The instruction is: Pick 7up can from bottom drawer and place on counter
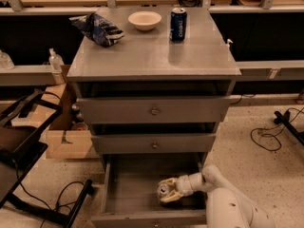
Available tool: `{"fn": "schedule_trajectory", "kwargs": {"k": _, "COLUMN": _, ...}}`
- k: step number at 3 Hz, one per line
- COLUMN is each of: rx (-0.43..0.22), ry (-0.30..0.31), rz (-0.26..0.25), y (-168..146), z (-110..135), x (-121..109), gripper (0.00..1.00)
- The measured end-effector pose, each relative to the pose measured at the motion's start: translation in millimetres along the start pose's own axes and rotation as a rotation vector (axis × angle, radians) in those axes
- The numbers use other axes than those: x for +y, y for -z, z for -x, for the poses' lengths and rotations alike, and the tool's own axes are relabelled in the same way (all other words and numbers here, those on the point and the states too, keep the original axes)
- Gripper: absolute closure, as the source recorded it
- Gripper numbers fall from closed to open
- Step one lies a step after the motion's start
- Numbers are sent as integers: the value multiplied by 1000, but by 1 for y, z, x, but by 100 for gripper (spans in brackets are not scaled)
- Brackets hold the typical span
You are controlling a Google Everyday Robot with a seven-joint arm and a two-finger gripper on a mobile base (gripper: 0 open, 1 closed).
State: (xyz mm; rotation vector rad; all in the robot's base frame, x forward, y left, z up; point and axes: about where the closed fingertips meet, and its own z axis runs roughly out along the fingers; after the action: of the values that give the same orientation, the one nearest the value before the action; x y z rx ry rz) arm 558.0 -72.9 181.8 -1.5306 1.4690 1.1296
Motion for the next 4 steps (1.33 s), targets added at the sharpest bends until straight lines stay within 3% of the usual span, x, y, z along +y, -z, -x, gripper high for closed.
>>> {"fn": "schedule_trajectory", "kwargs": {"k": 1, "rx": -22, "ry": -5, "rz": -6, "y": 7, "z": 20, "x": -4, "gripper": 72}}
{"fn": "schedule_trajectory", "kwargs": {"k": 2, "rx": -53, "ry": -36, "rz": -68, "y": 45, "z": 70, "x": -3, "gripper": 100}}
{"fn": "schedule_trajectory", "kwargs": {"k": 3, "rx": -10, "ry": -59, "rz": -182, "y": 105, "z": 122, "x": -5, "gripper": 100}}
{"fn": "schedule_trajectory", "kwargs": {"k": 4, "rx": 6, "ry": -116, "rz": -229, "y": 146, "z": 187, "x": 13, "gripper": 100}}
